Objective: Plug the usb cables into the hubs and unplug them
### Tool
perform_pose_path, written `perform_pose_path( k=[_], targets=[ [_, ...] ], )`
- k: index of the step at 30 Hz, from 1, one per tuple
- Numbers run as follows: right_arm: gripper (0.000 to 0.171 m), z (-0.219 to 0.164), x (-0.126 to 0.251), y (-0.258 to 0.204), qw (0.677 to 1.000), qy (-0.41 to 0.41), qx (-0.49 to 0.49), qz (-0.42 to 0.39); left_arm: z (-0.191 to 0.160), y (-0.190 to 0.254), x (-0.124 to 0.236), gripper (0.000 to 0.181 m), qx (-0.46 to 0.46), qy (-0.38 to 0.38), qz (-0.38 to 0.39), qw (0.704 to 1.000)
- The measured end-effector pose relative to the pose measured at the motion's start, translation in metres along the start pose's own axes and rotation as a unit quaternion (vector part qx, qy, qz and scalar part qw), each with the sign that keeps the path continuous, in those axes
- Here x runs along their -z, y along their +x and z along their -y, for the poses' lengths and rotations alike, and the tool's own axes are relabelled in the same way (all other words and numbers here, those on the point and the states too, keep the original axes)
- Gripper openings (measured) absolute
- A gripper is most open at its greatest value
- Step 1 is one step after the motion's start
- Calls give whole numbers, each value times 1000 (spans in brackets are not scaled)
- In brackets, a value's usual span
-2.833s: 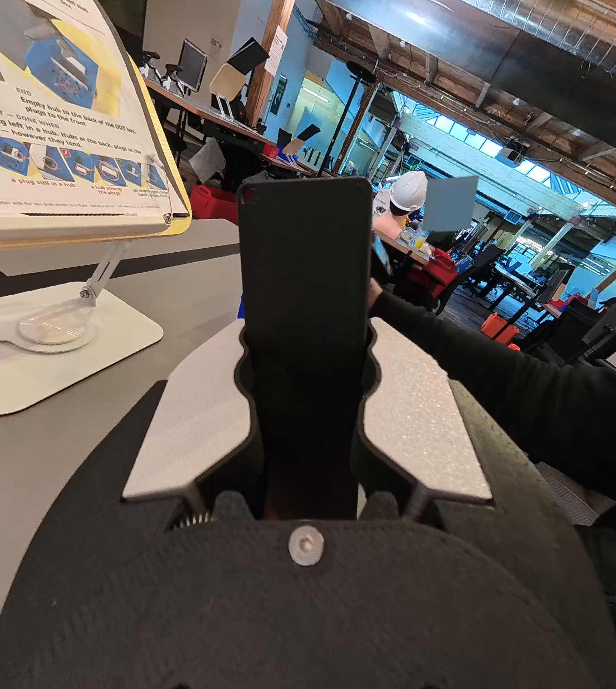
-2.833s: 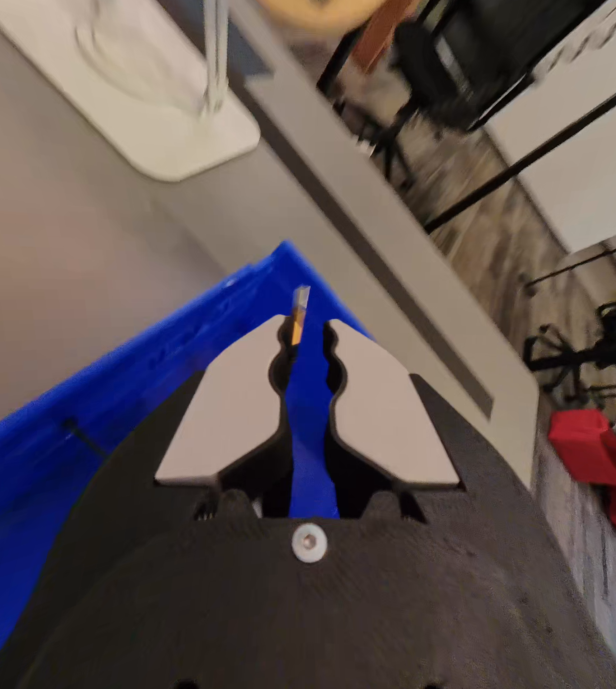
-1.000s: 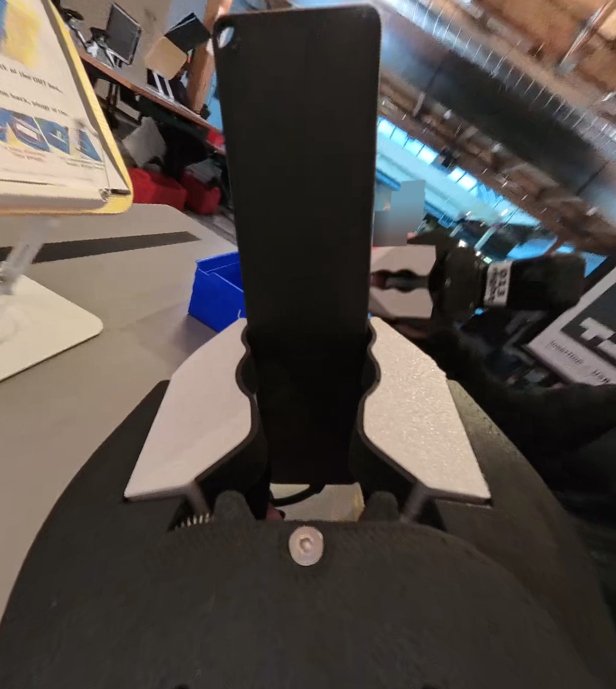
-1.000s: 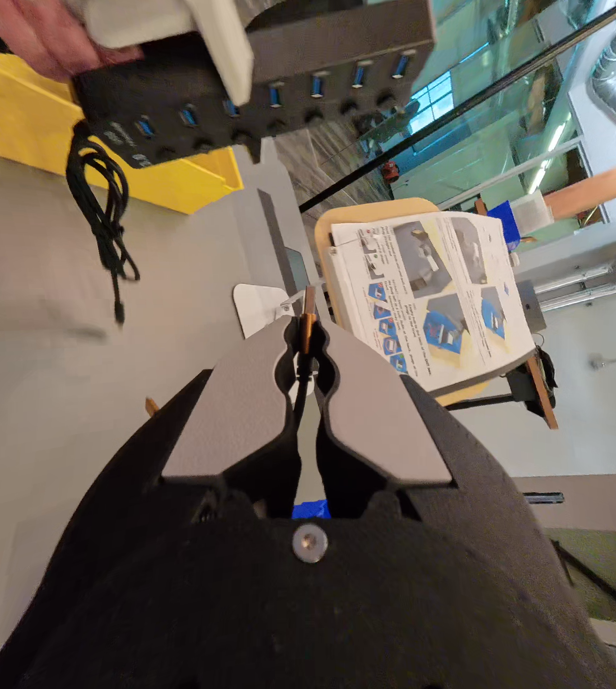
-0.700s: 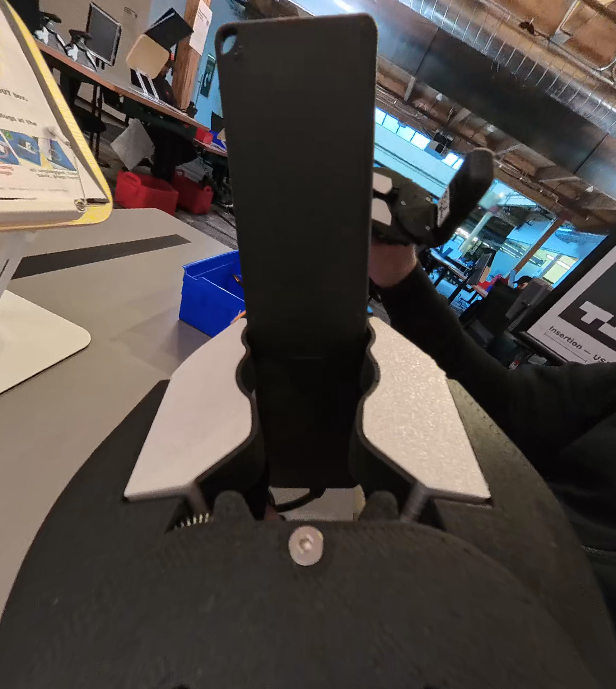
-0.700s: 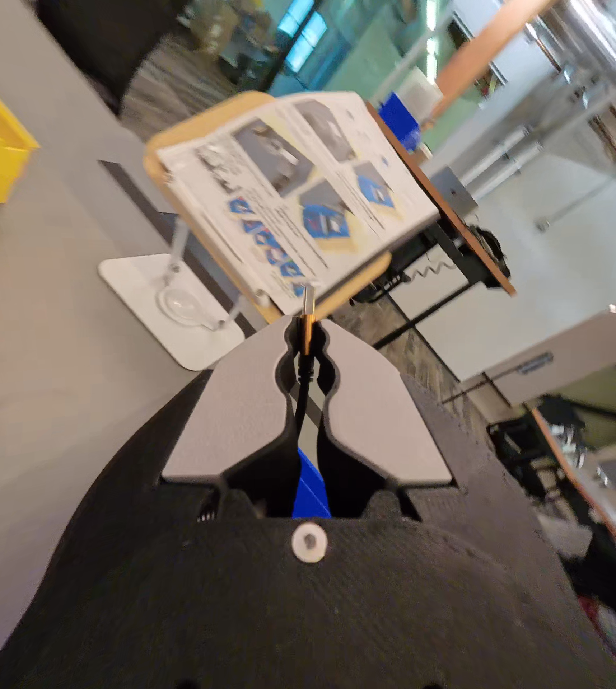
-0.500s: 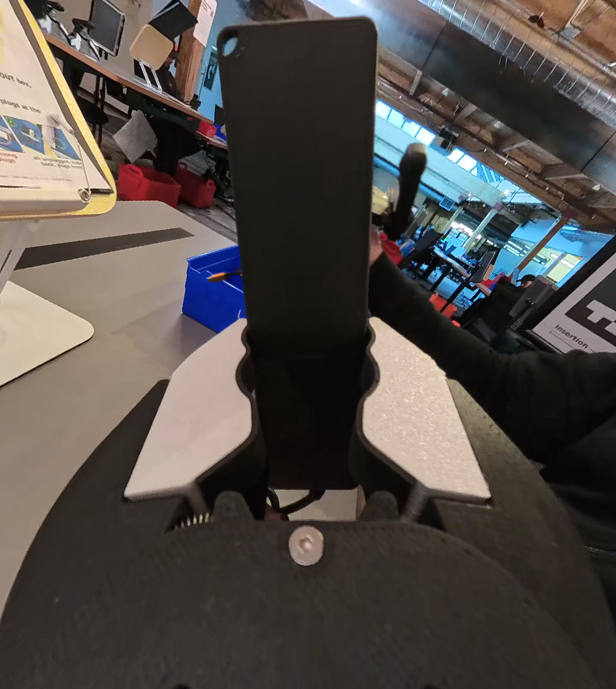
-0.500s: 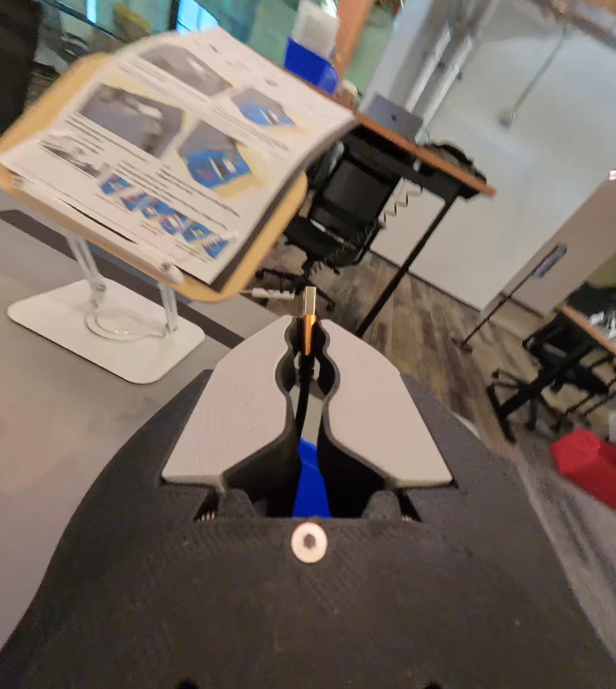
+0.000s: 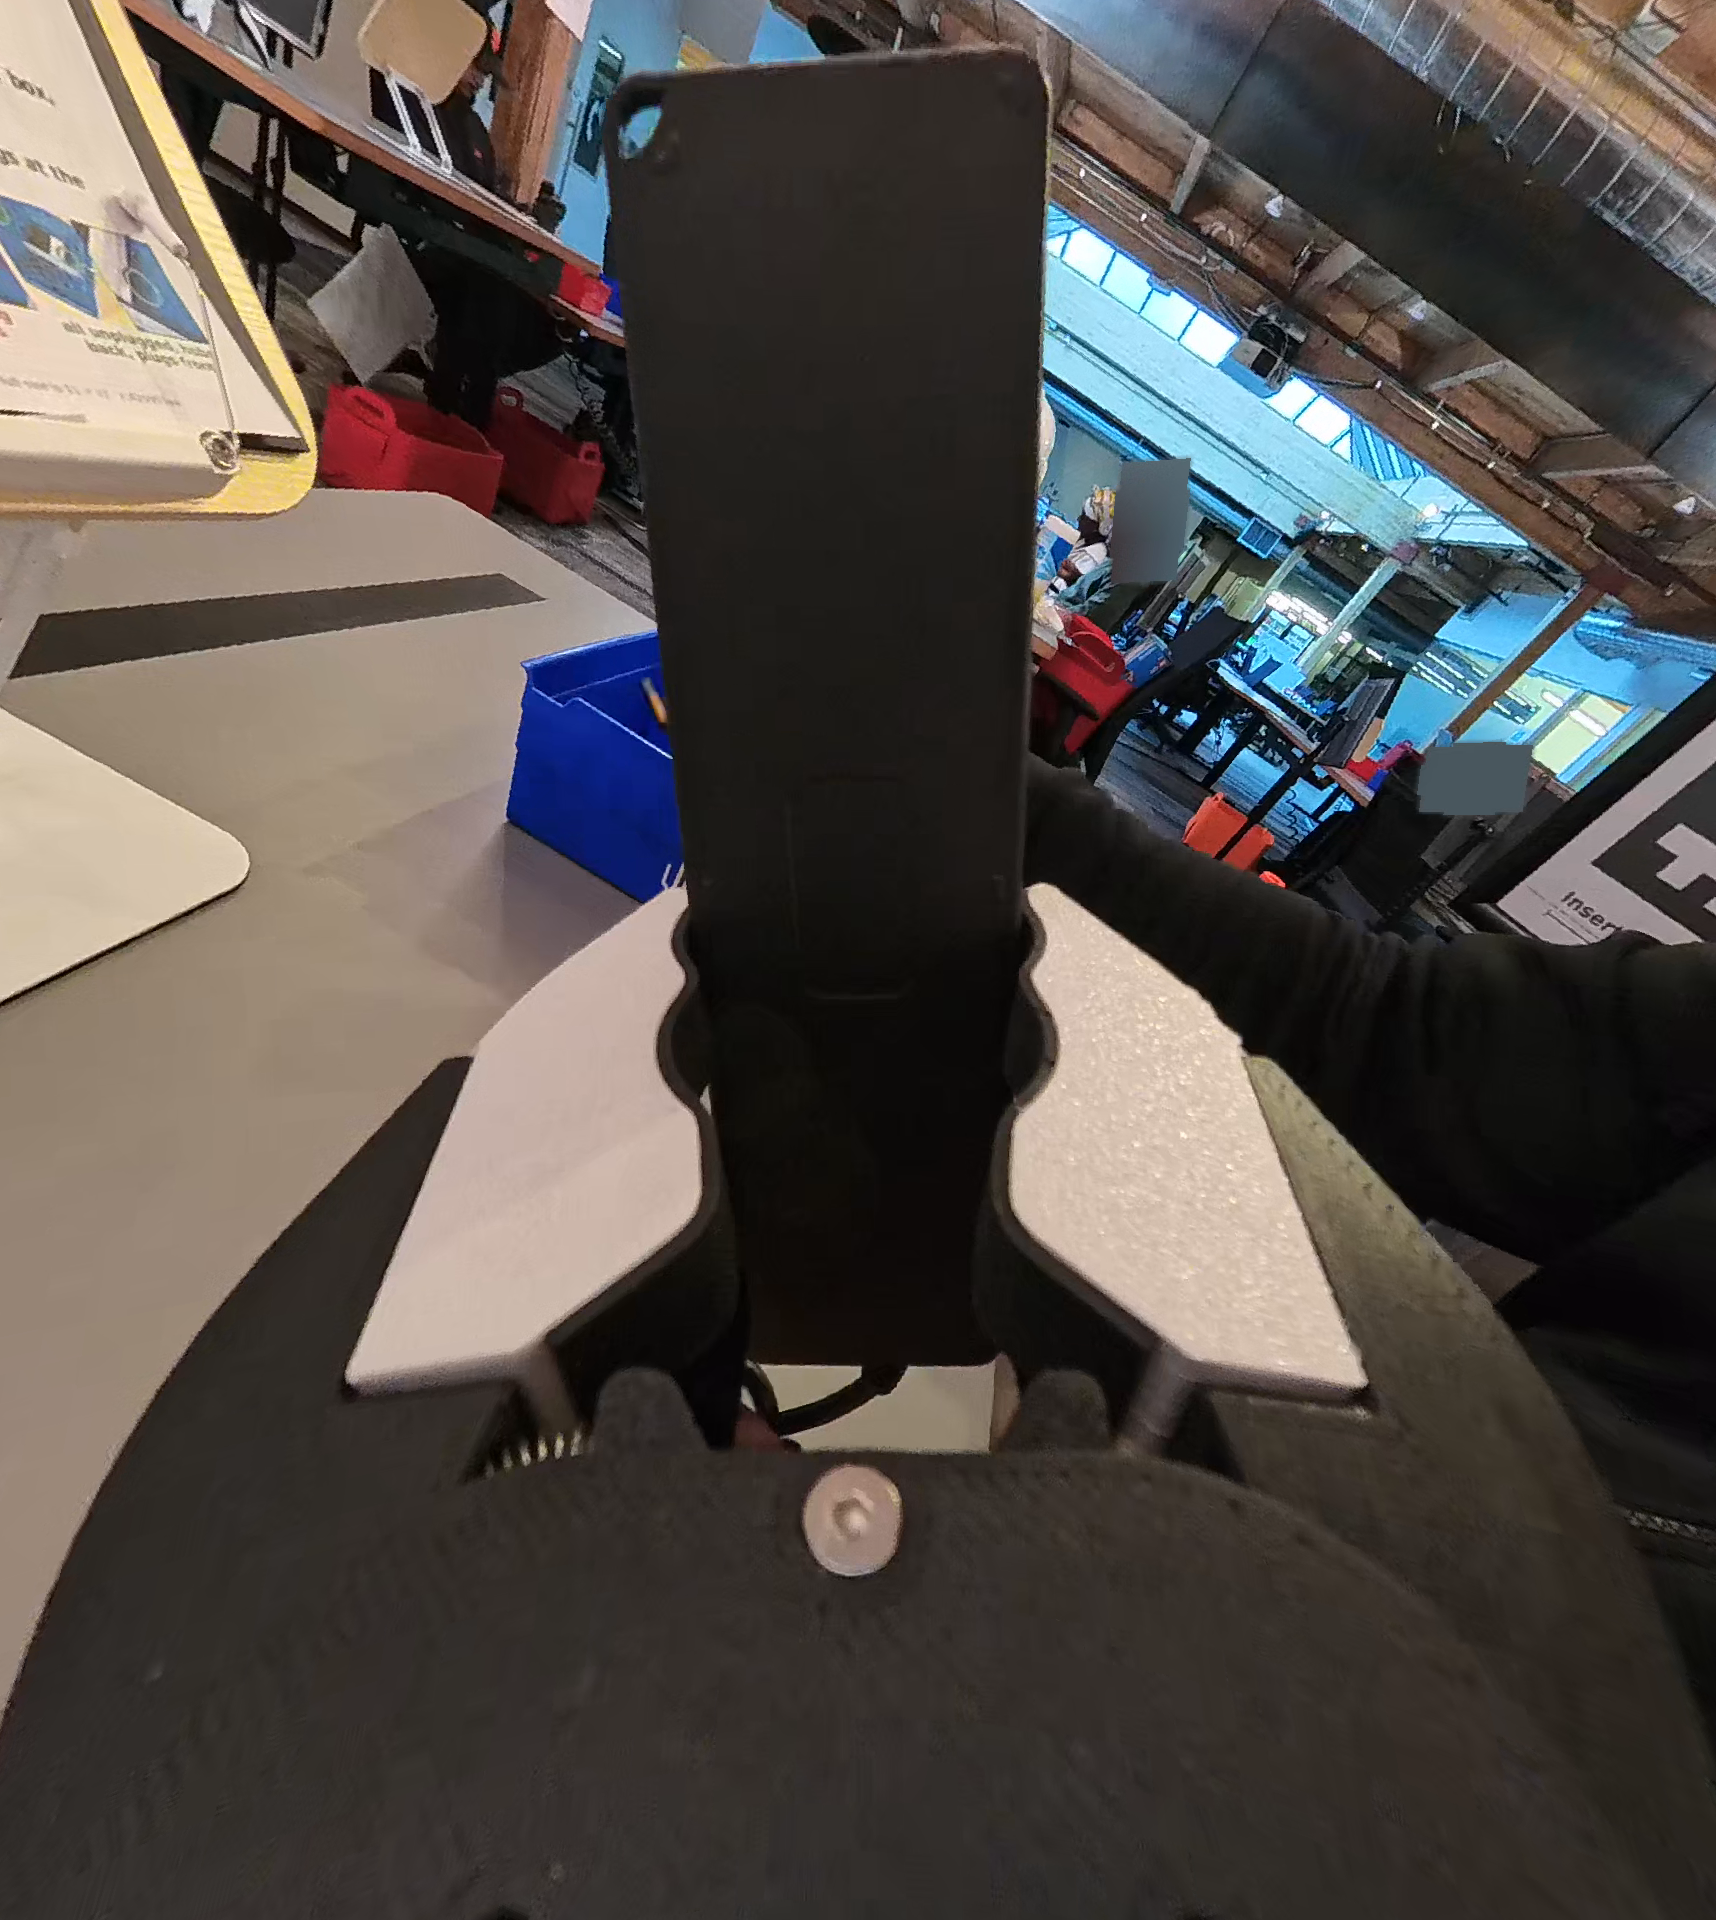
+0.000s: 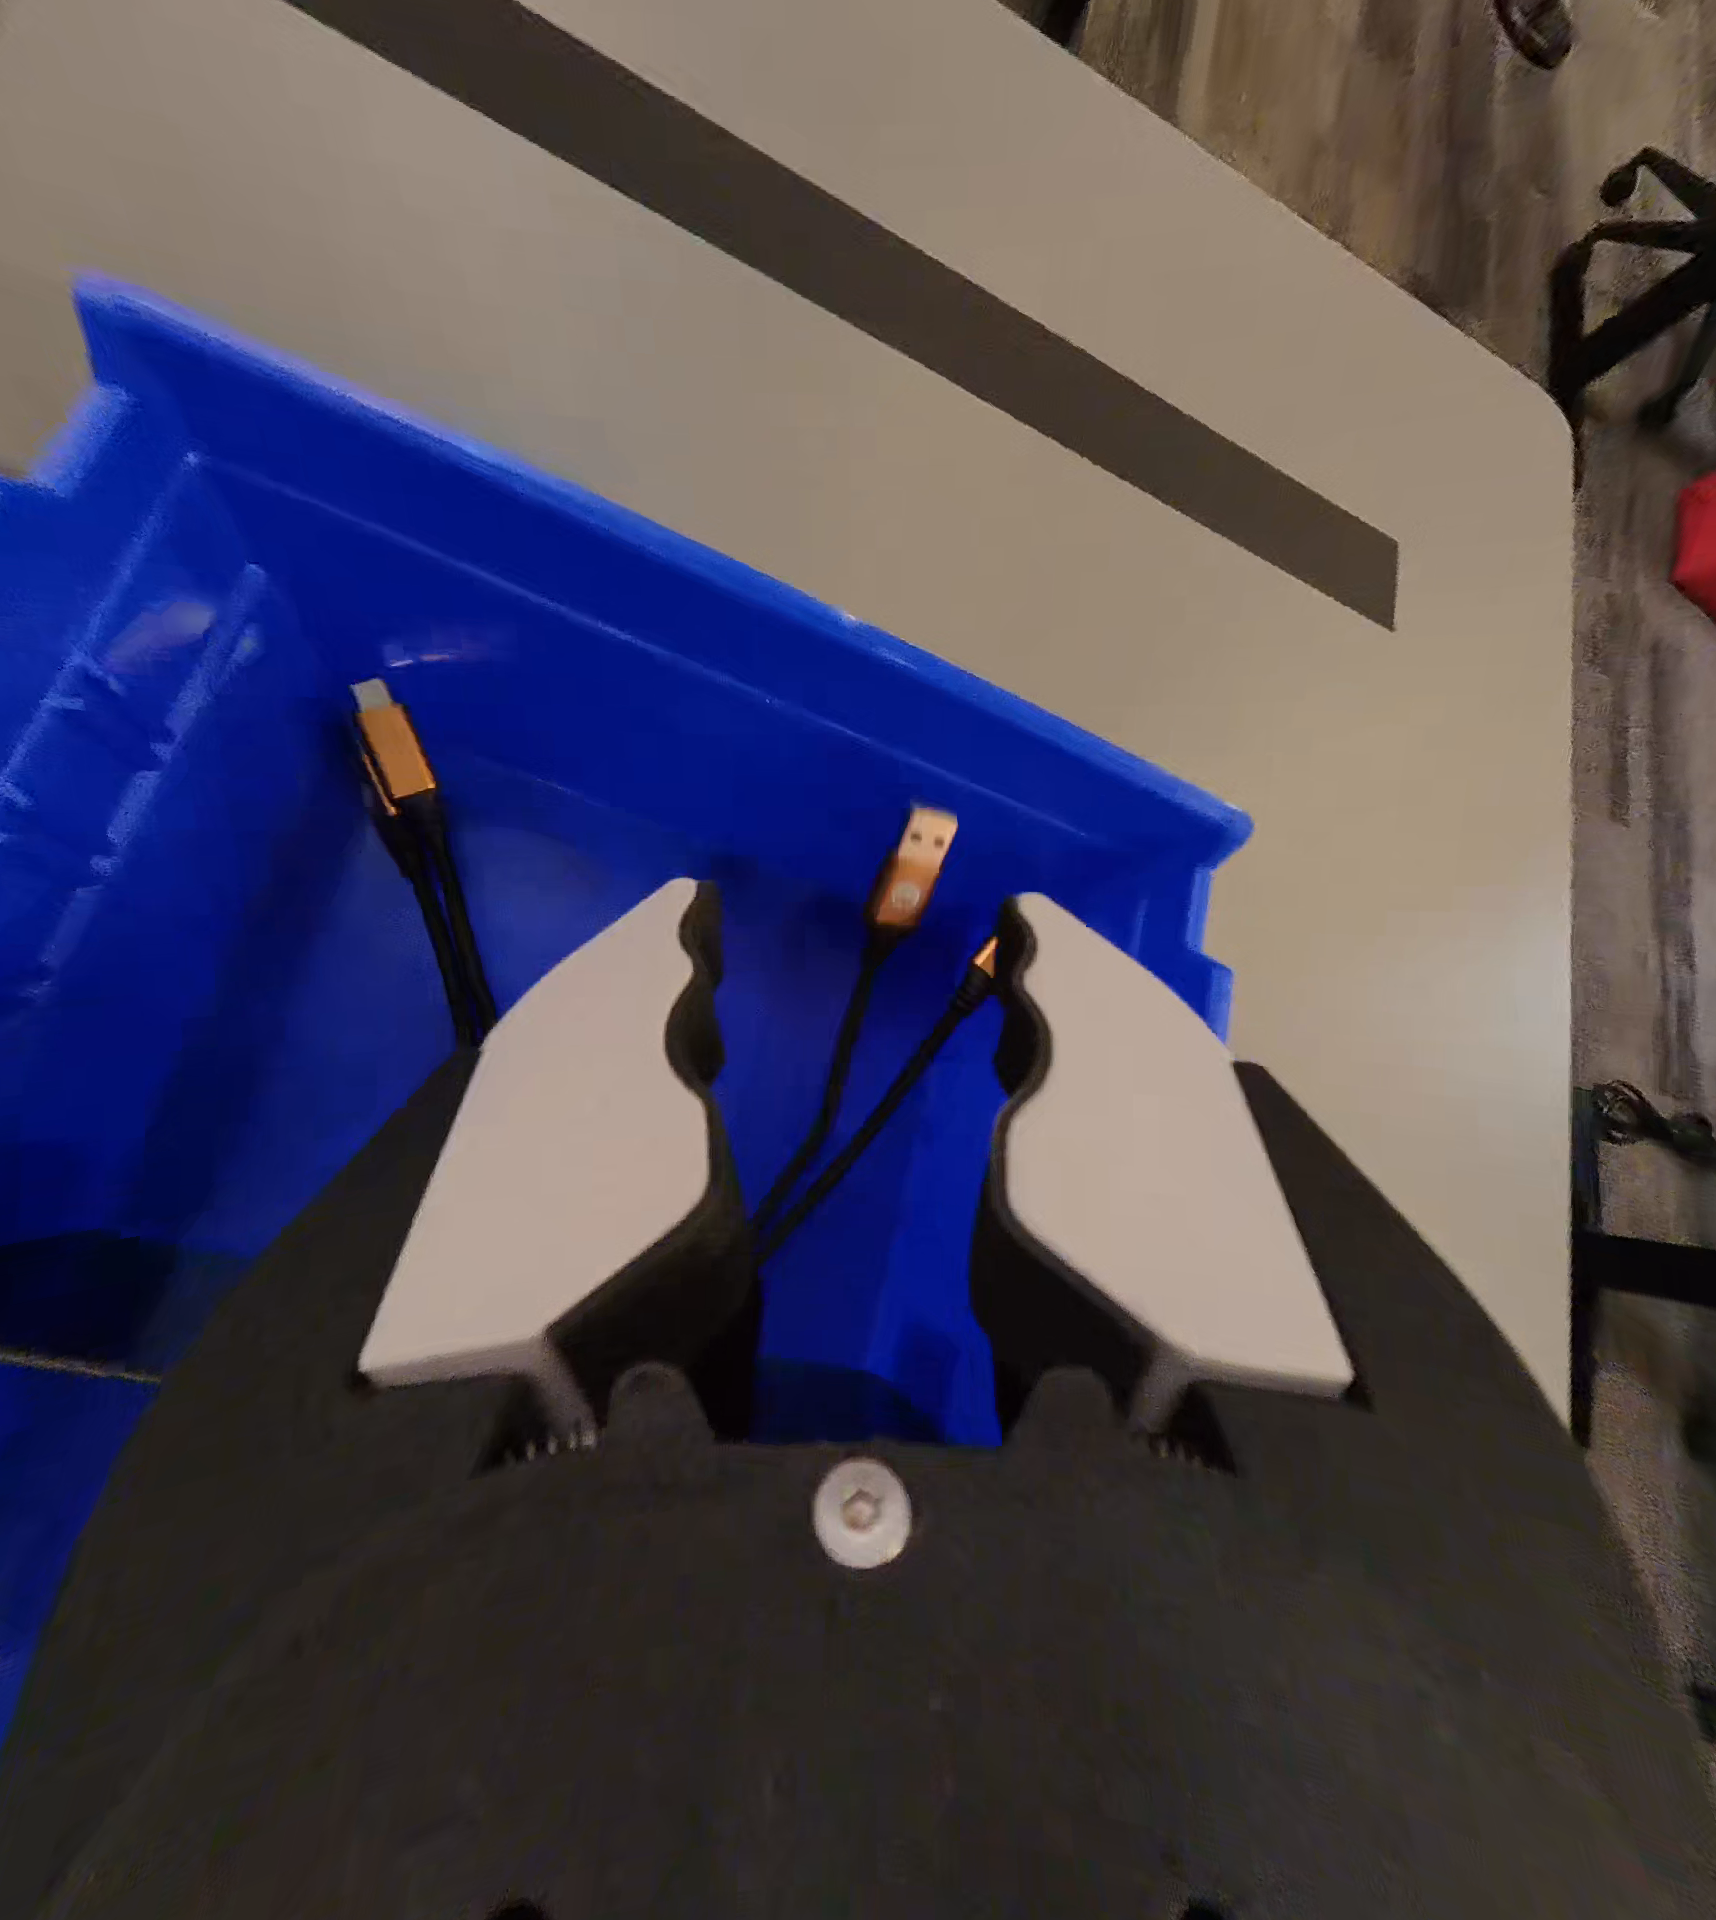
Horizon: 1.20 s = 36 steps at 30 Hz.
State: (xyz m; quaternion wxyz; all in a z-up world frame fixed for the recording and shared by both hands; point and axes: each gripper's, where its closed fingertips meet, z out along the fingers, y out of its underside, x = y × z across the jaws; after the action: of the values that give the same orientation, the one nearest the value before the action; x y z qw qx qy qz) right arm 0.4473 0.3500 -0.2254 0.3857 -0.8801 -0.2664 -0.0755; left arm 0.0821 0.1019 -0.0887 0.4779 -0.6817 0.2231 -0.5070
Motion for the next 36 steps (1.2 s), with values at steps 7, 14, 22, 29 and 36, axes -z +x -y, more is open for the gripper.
perform_pose_path(
  k=[7, 14, 22, 29, 36],
  targets=[
    [52, 85, 117, -86, 973, 186, 93, 97, 4, -1, -4, 54, 23, 31, -8, 999],
    [73, 105, 242, -318, 838, 253, 165, 454, 12, 9, -9, 55, 22, 71, -22, 997],
    [85, 92, 252, -416, 769, 209, 114, 593, 6, 30, -19, 54, -18, 53, -36, 998],
    [59, 88, 267, -420, 717, 227, 89, 653, 4, 38, -22, 55, -27, 46, -51, 997],
    [58, 86, 267, -415, 724, 230, 109, 641, 6, 44, -22, 55, -34, 50, -64, 996]
  ],
)
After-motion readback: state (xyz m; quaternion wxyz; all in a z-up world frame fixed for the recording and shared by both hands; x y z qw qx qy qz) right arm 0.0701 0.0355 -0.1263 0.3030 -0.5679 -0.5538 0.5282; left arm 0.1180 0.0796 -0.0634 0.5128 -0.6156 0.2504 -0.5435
